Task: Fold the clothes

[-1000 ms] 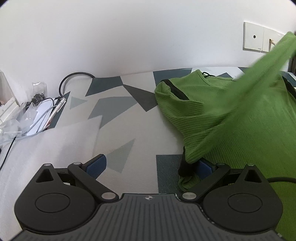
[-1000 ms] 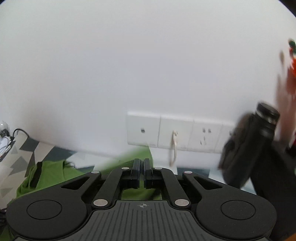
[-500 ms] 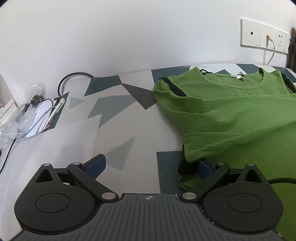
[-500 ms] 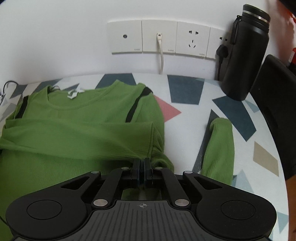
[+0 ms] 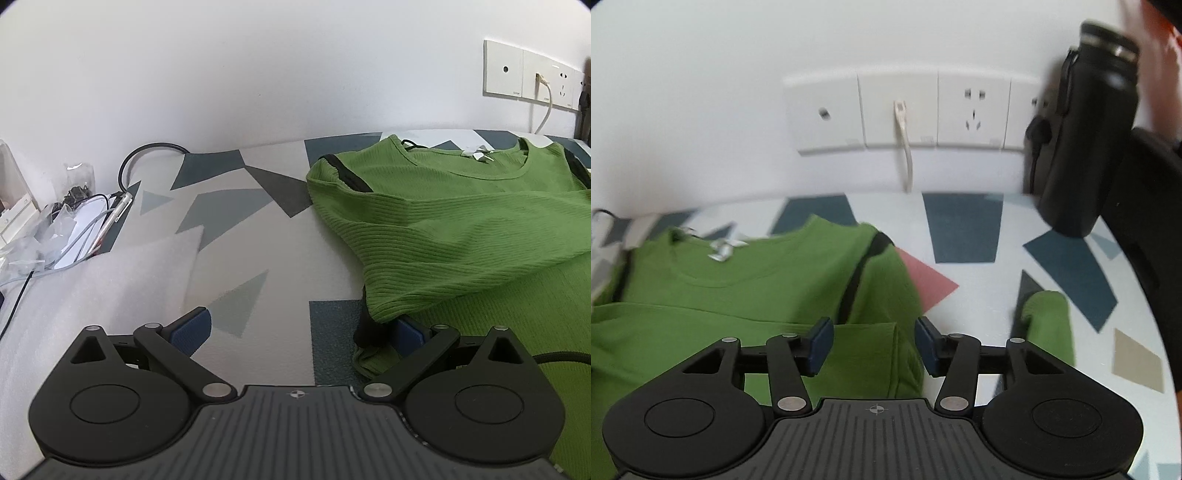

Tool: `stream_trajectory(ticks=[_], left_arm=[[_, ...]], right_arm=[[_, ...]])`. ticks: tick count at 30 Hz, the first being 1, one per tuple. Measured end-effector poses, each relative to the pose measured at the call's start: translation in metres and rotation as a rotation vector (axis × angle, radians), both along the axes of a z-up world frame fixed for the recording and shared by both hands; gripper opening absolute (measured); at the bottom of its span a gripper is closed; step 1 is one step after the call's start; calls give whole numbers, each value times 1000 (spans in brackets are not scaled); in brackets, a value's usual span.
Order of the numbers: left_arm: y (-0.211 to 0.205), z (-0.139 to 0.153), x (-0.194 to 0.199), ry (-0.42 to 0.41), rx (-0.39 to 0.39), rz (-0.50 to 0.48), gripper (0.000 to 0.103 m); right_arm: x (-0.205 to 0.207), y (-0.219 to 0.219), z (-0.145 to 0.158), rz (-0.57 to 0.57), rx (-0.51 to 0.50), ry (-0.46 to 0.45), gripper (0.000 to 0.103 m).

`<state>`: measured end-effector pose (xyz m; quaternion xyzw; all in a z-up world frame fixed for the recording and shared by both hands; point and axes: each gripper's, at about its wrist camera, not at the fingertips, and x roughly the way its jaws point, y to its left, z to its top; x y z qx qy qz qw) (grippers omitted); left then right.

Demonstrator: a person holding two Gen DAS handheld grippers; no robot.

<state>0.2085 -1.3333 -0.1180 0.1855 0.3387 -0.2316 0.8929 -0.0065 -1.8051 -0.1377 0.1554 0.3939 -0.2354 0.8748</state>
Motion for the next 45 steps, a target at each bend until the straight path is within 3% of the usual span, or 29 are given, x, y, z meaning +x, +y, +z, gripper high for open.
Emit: stream_trajectory(ticks=[3, 5, 7, 11, 16, 23, 29, 32, 33, 35, 40, 42, 45], left_arm=[[-1, 0, 1, -3, 9, 1, 102], [-3, 0, 0, -9, 15, 2, 102], [-4, 0, -2, -20, 25, -2, 102], [-9, 1, -7, -42, 48, -36, 102], [-15, -1, -16, -89, 75, -95, 102], [-5, 0, -7, -48, 53, -53, 103], [9, 6, 2, -52, 3, 36, 103], [13, 3, 9, -34, 6, 67, 103], [13, 2, 9, -31, 12, 69, 103], [13, 0, 8, -27, 17, 66, 103], [15, -1, 6, -26, 10, 69, 103], [16, -2, 7, -18, 0, 73, 103], [17, -2, 8, -5, -12, 81, 103]], right_arm=[[13, 4, -15, 30, -21, 46, 39], [14, 12, -15, 54, -72, 64, 0], [10, 17, -10, 60, -116, 54, 1], [-5, 2, 6, -36, -133, -10, 0], [-10, -22, -2, -100, -96, 20, 0], [-10, -14, -17, -59, -95, 68, 1], [-21, -9, 0, -28, -13, -53, 1], [-17, -4, 13, 20, -21, -84, 2], [-13, -2, 13, 40, -21, -66, 4], [-11, 0, 12, 52, -21, -44, 29], [-28, 15, 18, 55, 0, -71, 31], [-35, 31, 19, 107, -4, -70, 31], [-33, 60, 9, 234, -91, 11, 35]])
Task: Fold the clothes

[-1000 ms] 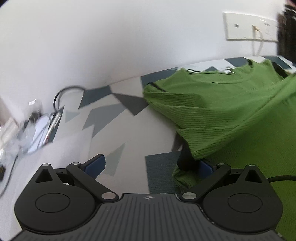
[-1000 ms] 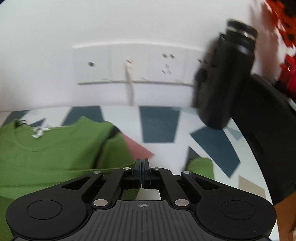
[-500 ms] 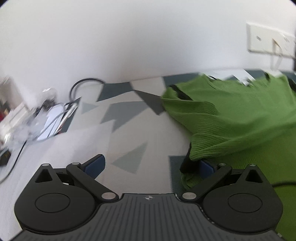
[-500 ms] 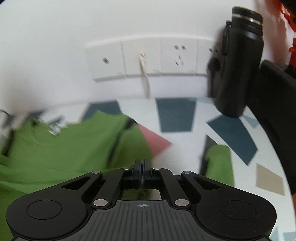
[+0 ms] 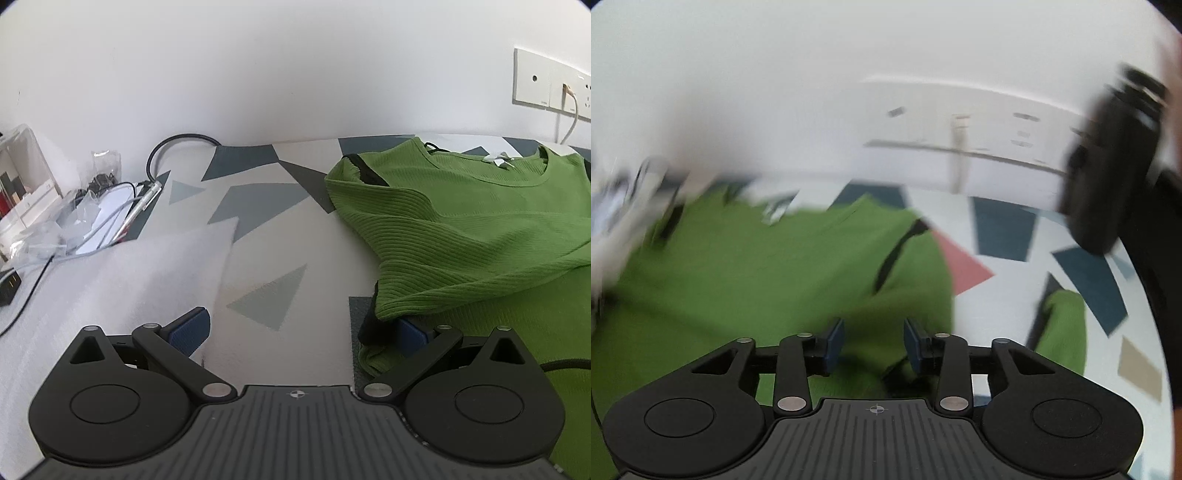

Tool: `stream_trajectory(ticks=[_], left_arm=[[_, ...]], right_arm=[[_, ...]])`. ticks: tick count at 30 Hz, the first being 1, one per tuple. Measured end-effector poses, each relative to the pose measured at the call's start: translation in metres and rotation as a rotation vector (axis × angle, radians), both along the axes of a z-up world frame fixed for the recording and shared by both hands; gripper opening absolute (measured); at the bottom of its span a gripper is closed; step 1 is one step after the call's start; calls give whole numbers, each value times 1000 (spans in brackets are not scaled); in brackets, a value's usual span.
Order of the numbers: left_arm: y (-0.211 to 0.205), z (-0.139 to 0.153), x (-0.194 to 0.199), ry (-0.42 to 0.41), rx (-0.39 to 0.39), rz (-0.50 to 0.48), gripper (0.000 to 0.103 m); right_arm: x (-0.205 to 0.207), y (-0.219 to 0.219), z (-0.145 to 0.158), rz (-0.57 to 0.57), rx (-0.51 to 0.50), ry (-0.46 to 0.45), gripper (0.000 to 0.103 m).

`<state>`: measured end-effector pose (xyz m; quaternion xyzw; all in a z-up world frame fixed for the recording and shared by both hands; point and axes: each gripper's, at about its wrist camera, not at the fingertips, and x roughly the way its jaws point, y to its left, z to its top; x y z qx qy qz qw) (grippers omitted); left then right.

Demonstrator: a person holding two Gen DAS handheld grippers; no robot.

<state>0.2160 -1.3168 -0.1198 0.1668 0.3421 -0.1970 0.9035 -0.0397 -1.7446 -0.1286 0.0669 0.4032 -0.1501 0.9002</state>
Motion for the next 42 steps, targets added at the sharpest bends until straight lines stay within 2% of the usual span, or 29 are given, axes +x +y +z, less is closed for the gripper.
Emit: stream_trajectory(ticks=[4, 6, 7, 10, 12, 16, 18, 22, 24, 25, 26, 29, 32, 34, 35, 37, 40, 42], left_arm=[[-1, 0, 1, 8, -3, 5, 103], [0, 0, 2, 12, -3, 5, 103], [0, 1, 3, 15, -5, 5, 103], [2, 2, 4, 23, -17, 6, 103], [3, 1, 4, 28, -20, 5, 103], [4, -1, 4, 40, -30, 0, 103], [4, -1, 6, 55, -36, -8, 103], [8, 1, 8, 116, -52, -53, 103], [14, 5, 6, 155, -76, -82, 103], [17, 8, 4, 174, -91, -97, 103], [21, 12, 2, 191, -114, -109, 103], [39, 33, -4, 204, -239, -122, 102], [46, 57, 5, 200, -378, -109, 86], [35, 62, 29, 277, -431, -91, 73], [28, 61, 41, 316, -451, -81, 72], [8, 56, 67, 381, -456, -52, 65], [-19, 44, 102, 493, -439, 8, 65], [-33, 38, 118, 540, -411, 50, 65]], right_arm=[[11, 10, -19, 6, -43, 80, 33], [14, 8, -23, -8, -53, 95, 18], [13, 8, -21, -17, -62, 94, 2], [4, 9, -2, -25, -77, 36, 3], [-3, 10, 7, -22, -93, 34, 2], [-11, 9, -1, -8, -19, 103, 2], [-12, 14, -15, 5, -21, 151, 3], [-16, 16, -25, -25, 11, 167, 6], [-18, 17, -24, -36, 28, 162, 15], [-20, 17, -22, -37, 32, 153, 25], [-22, 17, -19, -36, 38, 134, 29], [-27, 16, -5, -45, 62, 71, 32], [-27, 7, 7, -86, 81, -2, 37], [-23, -2, 9, -117, 100, -28, 38], [-19, -7, 7, -135, 107, -31, 38], [-13, -13, 2, -157, 113, -33, 38], [-5, -17, -7, -178, 123, -31, 38], [-1, -16, -10, -178, 123, -36, 38]])
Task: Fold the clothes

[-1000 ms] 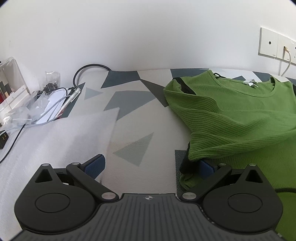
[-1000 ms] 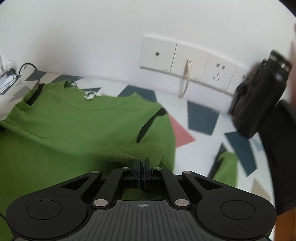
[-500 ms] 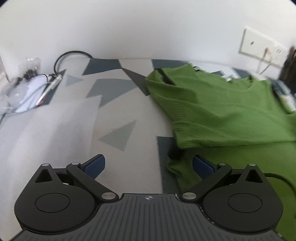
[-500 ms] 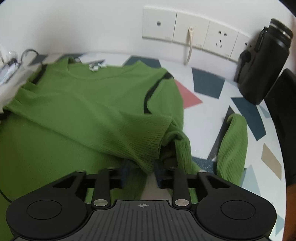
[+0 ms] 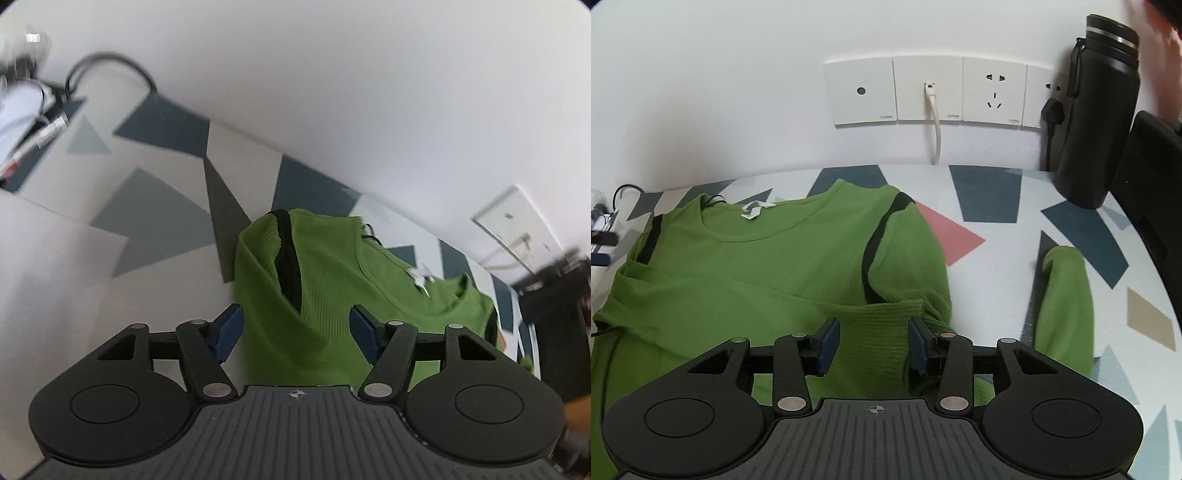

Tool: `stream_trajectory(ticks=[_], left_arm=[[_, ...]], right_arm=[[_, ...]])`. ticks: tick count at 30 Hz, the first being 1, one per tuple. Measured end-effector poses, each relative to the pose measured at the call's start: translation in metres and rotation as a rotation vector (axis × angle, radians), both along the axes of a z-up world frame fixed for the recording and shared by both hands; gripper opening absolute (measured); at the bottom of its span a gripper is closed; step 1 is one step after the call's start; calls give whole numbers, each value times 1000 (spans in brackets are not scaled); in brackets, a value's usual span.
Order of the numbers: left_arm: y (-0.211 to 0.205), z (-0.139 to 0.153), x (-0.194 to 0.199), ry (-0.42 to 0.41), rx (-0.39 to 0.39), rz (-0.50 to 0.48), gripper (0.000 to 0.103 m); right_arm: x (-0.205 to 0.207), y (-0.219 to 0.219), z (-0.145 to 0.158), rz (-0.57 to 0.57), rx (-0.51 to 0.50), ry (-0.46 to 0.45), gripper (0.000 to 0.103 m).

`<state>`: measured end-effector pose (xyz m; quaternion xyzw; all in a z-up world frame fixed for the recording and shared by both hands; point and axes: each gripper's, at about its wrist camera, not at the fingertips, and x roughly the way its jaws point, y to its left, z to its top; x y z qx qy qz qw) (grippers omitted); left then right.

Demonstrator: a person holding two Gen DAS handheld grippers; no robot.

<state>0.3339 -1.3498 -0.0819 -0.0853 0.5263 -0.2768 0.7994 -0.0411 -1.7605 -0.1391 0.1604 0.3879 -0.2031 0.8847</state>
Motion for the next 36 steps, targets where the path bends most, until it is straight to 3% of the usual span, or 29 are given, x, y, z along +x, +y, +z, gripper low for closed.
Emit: stream_trajectory(ticks=[2, 4, 9, 16, 21, 23, 24, 28, 36], left_arm=[[-9, -4, 10, 29, 50, 9, 63], [-13, -9, 16, 76, 80, 15, 44], [-8, -11, 17, 127, 63, 33, 23], [-10, -5, 19, 143, 47, 29, 19], [-17, -13, 19, 152, 89, 17, 19], [-13, -14, 18, 141, 73, 34, 5], [-9, -10, 16, 117, 53, 45, 3], [12, 11, 16, 9, -29, 90, 2], [27, -5, 23, 26, -44, 179, 2]], right_arm=[[2, 2, -2, 9, -9, -4, 38], [3, 4, -4, 12, -15, 2, 39], [4, 1, -7, 11, -17, 1, 41], [6, -3, -8, 13, -11, -10, 41], [9, -3, -9, 20, -11, -9, 42], [9, -3, -8, 19, -12, -10, 44], [9, -3, -8, 19, -12, -12, 45], [7, -4, -6, 20, -17, -17, 46], [12, -5, -12, 24, -30, -5, 46]])
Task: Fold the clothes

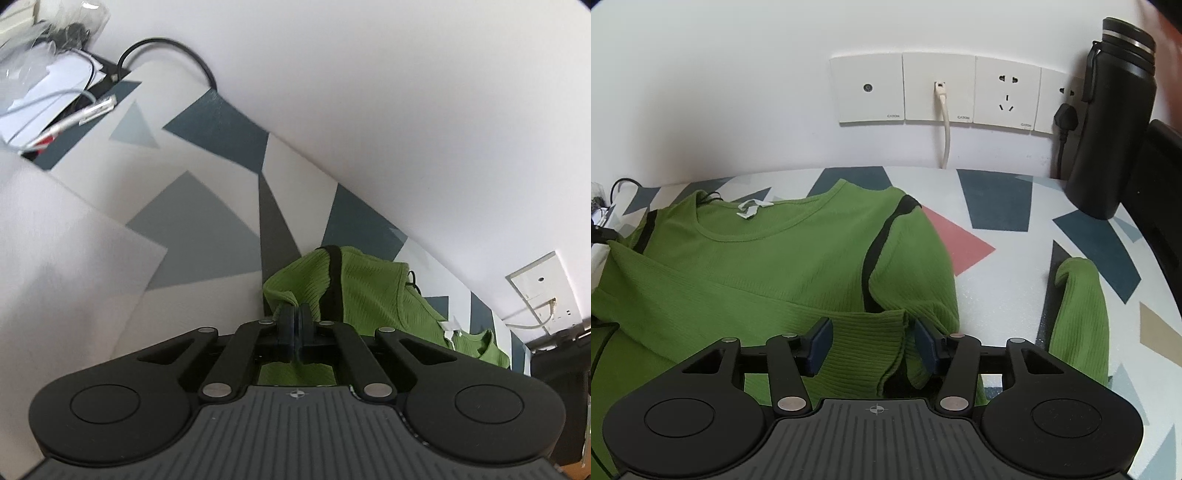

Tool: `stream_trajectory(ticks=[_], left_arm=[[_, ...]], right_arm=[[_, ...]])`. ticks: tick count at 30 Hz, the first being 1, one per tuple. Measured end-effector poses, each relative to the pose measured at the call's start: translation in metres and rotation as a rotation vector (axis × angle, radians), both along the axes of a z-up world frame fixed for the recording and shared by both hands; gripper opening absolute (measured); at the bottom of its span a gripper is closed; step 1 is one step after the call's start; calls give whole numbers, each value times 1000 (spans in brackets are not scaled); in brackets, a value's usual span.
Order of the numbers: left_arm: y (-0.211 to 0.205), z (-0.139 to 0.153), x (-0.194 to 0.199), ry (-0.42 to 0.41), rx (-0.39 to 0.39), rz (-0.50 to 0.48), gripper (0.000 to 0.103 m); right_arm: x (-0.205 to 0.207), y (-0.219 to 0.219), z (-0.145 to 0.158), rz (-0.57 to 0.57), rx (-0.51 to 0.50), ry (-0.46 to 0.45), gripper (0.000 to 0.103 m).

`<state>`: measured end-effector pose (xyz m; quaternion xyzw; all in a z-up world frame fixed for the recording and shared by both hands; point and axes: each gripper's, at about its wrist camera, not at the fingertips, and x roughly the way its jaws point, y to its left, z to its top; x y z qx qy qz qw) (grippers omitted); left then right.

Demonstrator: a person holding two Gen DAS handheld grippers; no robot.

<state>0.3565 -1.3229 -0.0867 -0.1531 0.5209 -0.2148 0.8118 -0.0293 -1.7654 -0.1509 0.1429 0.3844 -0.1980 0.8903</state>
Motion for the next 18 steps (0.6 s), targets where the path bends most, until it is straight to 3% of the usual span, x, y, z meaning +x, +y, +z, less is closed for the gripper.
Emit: stream_trajectory(ticks=[9, 12, 14, 18], left_arm=[[8, -6, 0, 8, -6, 11, 2], [9, -7, -2, 6, -12, 17, 2], [10, -8, -3, 2, -22, 25, 2], [15, -1, -5, -35, -53, 45, 2]], right_arm=[[10, -5, -3, 21, -10, -8, 45], [16, -8, -11, 20, 8, 31, 30], [17, -7, -11, 19, 0, 38, 11], [17, -9, 6, 25, -7, -49, 7]])
